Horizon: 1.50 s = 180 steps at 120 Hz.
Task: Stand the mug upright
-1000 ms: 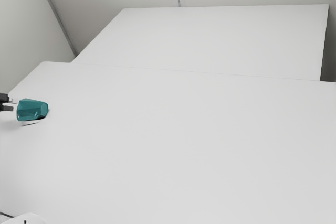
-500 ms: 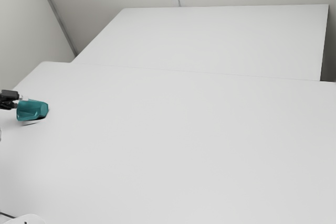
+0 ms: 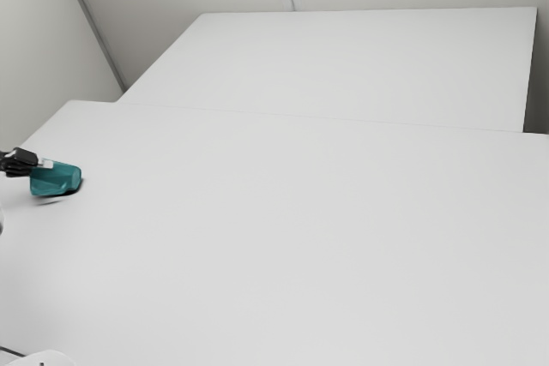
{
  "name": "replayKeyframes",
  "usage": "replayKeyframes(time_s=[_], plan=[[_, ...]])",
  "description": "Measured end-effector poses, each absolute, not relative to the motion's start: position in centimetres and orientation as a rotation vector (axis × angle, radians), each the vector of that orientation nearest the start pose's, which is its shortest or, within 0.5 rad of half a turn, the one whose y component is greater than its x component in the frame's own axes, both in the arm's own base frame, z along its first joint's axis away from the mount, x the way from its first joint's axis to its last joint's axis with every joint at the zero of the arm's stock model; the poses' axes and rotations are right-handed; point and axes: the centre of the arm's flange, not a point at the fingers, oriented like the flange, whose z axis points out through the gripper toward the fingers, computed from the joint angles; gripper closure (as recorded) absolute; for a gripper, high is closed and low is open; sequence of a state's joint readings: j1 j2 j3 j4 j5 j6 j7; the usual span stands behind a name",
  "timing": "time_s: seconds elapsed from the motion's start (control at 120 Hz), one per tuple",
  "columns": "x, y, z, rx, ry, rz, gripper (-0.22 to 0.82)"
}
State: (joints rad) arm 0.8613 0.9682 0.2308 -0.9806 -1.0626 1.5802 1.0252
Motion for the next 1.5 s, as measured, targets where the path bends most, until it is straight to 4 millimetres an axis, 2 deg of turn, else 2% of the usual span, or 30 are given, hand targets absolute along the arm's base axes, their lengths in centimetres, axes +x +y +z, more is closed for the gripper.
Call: replayKeyframes(time_s=[0.117,0.208,0.433,0.542,0.683,0.783,0.833,0.933,1.025,1.175,1.35,1.5], plan=[[49.4,58.2,29.5,2.318,0.230,0.717,0.67],[50.7,57.1,30.2,2.313,0.198,0.719,0.72],[53.7,53.2,34.7,2.339,0.083,0.700,0.77],[55.2,50.1,36.6,2.380,0.016,0.636,0.77],[56.0,45.4,40.6,2.469,-0.083,0.538,0.78],[55.5,42.7,42.0,2.526,-0.115,0.472,0.78],[56.0,41.3,42.5,2.556,-0.147,0.445,0.78],[57.1,37.2,42.8,2.606,-0.214,0.384,0.79],[57.5,33.8,43.9,2.674,-0.279,0.333,0.79],[57.0,30.0,45.2,2.769,-0.324,0.286,0.79],[56.8,24.3,48.3,2.881,-0.448,0.225,0.79],[55.4,21.6,48.7,2.949,-0.467,0.142,0.79]])
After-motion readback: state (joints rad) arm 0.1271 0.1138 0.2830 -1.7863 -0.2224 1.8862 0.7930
